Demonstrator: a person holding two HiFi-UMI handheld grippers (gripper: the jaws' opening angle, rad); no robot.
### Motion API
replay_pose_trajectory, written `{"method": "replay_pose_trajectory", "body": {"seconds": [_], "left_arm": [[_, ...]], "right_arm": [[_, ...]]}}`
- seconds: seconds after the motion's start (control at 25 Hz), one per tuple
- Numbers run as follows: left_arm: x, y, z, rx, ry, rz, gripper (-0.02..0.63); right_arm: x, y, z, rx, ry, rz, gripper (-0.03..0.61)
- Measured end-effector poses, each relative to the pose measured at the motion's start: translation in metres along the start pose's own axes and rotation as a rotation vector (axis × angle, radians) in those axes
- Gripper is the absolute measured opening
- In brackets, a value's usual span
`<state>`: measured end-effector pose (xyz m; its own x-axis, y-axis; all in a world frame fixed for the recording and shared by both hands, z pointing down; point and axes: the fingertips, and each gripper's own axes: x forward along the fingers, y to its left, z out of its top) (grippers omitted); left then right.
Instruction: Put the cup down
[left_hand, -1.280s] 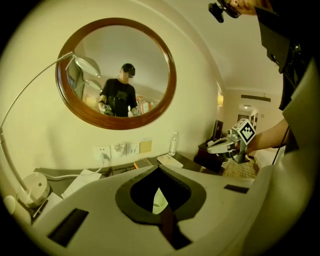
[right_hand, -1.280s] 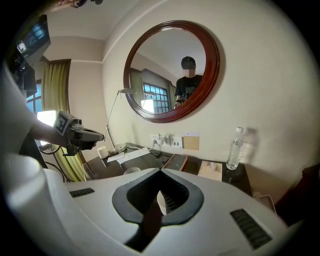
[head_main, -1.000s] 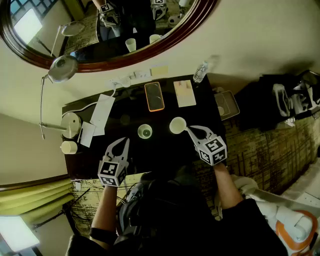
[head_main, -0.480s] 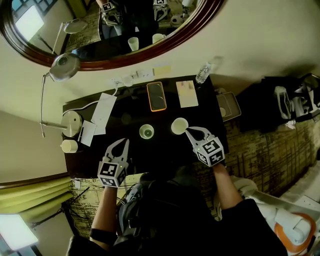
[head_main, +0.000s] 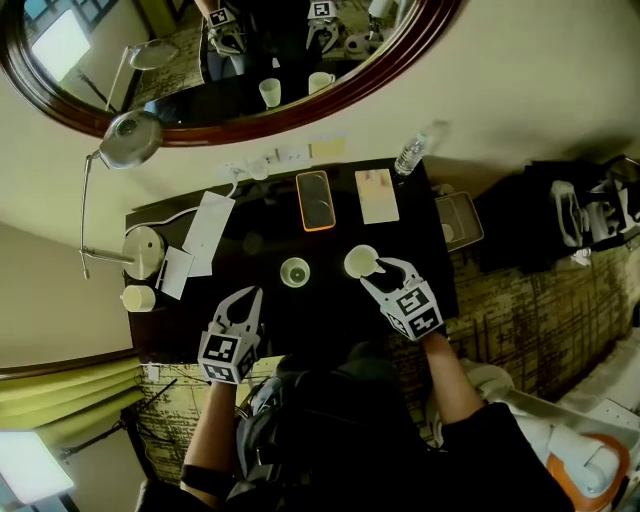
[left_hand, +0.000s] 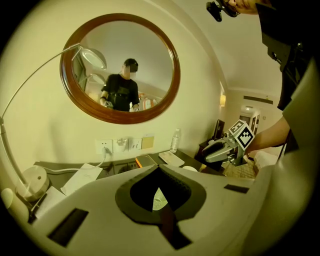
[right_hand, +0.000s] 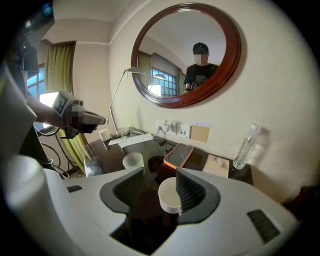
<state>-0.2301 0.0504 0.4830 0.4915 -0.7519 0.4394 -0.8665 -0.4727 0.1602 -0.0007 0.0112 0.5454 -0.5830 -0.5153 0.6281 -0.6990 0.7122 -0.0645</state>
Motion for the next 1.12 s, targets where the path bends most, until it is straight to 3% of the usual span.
{"method": "replay_pose_trajectory", "body": {"seconds": [0.12,0.28,0.84,1.12], "left_arm": [[0.003,0.003,-0.004,0.018,-0.002,-0.009,0.001],[0.007,-0.001,-0.001,0.009,-0.009,-0.01,0.001],[0.027,-0.021,-0.012,0.046,0.041,-0.053,0.002],[0.041,-0.041,-0.01,0.015,0.067,-0.06,0.002]], "right_arm": [[0.012,0.002,-0.012,-0.052,0.061,0.016,0.398],[0.025,-0.002,-0.022,-0.087,0.13,0.033,0.482],[0.081,-0.03,-0.068,-0.205,0.315,0.077,0.514],[0.103,-0.03,-0.093,-0.234,0.387,0.164,0.514]]}}
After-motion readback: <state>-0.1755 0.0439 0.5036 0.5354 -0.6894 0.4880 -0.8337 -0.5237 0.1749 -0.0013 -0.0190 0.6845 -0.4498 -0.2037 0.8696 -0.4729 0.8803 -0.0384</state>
